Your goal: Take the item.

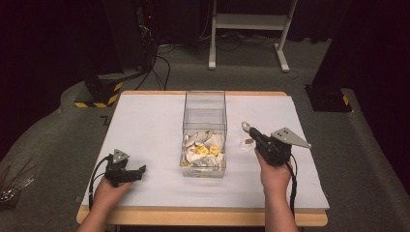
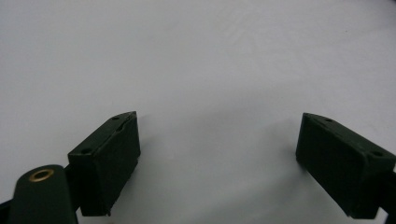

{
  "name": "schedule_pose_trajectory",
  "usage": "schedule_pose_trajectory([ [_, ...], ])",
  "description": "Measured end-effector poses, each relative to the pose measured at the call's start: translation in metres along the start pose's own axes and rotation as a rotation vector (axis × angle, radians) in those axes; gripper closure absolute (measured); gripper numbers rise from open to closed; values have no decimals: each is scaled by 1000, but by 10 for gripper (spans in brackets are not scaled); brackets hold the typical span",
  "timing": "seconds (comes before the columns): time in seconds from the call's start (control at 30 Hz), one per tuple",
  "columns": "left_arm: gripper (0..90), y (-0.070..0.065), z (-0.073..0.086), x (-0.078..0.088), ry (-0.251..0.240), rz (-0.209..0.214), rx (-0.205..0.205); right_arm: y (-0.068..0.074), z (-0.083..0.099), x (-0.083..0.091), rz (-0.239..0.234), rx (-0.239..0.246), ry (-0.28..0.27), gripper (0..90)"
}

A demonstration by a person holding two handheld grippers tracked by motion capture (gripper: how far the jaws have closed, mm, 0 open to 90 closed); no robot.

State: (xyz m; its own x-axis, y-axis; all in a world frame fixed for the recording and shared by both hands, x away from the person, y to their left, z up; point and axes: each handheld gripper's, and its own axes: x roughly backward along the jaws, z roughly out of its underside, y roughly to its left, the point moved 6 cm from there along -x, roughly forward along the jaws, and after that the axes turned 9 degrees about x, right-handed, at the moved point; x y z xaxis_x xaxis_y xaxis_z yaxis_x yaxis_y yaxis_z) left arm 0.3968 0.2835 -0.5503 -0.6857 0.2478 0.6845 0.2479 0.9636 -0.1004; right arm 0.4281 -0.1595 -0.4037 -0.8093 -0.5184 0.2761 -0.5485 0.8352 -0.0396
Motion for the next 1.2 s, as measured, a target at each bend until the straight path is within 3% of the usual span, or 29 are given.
schedule_pose_trajectory([
  [0.3,138,0,0,0,0,0,-1,-6,-6,-11,12,9,15,896],
  [0.6,138,0,0,0,0,-1,-1,-22,-9,-24,44,13,48,896],
  [0.8,138,0,0,0,0,-1,-1,-32,-4,-32,63,4,84,896],
  [1.2,138,0,0,0,0,0,-1,-36,8,-47,66,-1,138,896],
])
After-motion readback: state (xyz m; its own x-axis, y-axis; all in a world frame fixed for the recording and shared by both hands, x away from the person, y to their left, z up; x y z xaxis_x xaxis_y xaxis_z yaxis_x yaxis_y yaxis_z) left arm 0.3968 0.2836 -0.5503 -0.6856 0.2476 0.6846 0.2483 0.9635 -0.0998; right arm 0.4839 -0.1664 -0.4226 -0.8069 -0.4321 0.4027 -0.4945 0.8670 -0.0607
